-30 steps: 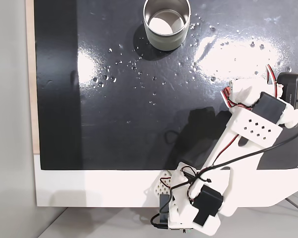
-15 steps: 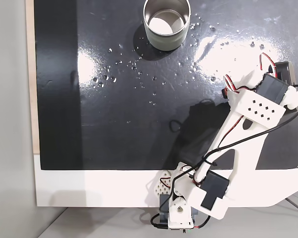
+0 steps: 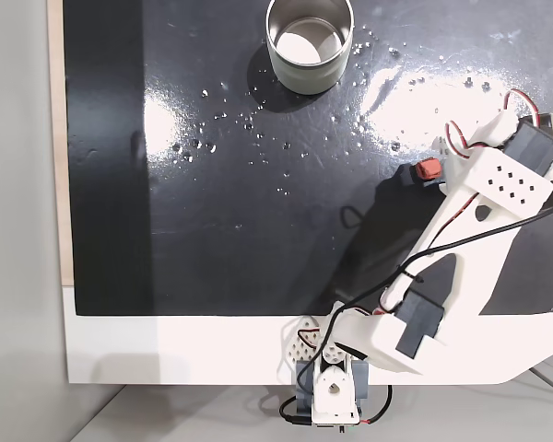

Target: Grasp a cube and put it in the cup.

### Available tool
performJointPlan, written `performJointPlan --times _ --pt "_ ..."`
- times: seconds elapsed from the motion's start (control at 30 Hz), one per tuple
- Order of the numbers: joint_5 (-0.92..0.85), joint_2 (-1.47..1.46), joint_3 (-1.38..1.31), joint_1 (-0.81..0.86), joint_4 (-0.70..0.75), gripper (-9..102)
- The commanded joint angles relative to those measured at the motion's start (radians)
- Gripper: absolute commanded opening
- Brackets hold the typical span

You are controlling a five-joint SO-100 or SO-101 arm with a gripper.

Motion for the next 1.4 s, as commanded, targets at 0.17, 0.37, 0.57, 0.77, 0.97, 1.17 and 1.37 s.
performJointPlan --times 0.17,0.37,0.57,0.77,0.97,1.17,1.37 --pt "-0.005 -0.06 -0.101 0.005 0.015 27" --pt "-0.005 -0.13 -0.149 -0.011 0.02 27" --pt "-0.006 -0.202 -0.195 -0.006 0.021 27" --pt "-0.006 -0.256 -0.229 -0.012 0.021 26" --pt "-0.006 -0.318 -0.258 -0.014 0.021 25" --pt "-0.011 -0.362 -0.267 -0.008 0.018 23" --pt "-0.017 -0.377 -0.267 -0.005 0.018 20"
